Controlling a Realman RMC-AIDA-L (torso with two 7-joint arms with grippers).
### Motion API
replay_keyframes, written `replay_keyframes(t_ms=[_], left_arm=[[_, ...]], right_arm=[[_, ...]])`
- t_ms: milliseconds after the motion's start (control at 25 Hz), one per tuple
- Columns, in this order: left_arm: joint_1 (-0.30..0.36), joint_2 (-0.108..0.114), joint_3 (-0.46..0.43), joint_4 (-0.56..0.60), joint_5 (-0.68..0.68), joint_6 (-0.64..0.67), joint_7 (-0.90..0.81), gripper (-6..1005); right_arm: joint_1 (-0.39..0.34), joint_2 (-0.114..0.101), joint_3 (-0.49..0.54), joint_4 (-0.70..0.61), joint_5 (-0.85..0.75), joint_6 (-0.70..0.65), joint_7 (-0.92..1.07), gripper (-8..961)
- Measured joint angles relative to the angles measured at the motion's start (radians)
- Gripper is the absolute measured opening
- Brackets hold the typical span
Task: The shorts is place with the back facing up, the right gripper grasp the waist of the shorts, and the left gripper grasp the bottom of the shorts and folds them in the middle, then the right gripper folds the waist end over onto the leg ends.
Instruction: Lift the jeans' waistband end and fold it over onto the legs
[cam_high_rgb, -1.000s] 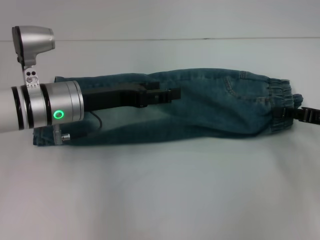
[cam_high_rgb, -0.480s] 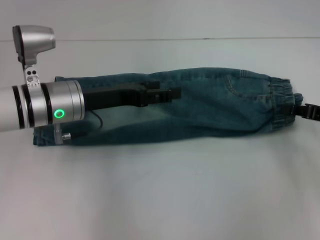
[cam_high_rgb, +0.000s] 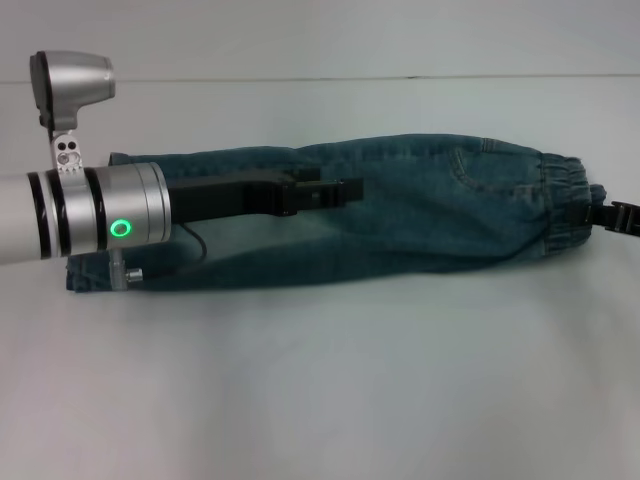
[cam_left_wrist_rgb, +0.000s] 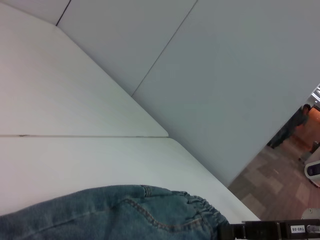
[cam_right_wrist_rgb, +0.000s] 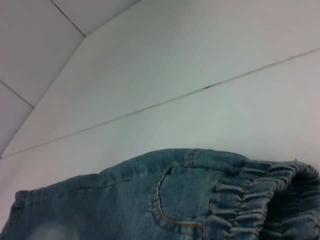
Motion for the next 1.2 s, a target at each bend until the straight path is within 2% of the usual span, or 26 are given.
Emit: replay_keyframes(t_ms=[320, 640, 720, 920, 1200], left_arm=[[0.005, -0.002, -0.001, 0.000, -0.006, 0.000, -0.005, 873], [0.005, -0.006, 0.001, -0.004, -0.008, -0.017, -0.004, 710], [-0.002, -0.010, 0.001, -0.031, -0.013, -0.065, -0.004, 669], [-0.036, -0.010, 0.002, -0.090, -0.020, -0.148, 0.002, 423], [-0.096, -0.012, 0.026, -0.167, -0.022, -0.288, 0.016, 179]], right_arm=[[0.000, 0.002, 0.001, -0.022, 0.020, -0.015, 0.000, 58], [-0.003, 0.003, 0.001, -0.028, 0.039, -0.035, -0.011, 66], [-0.003, 0.003, 0.001, -0.033, 0.043, -0.039, -0.011, 69], [-0.004, 0.005, 0.002, -0.040, 0.061, -0.056, -0.012, 74], [0.000, 0.016, 0.002, -0.096, 0.071, -0.095, -0.005, 81]])
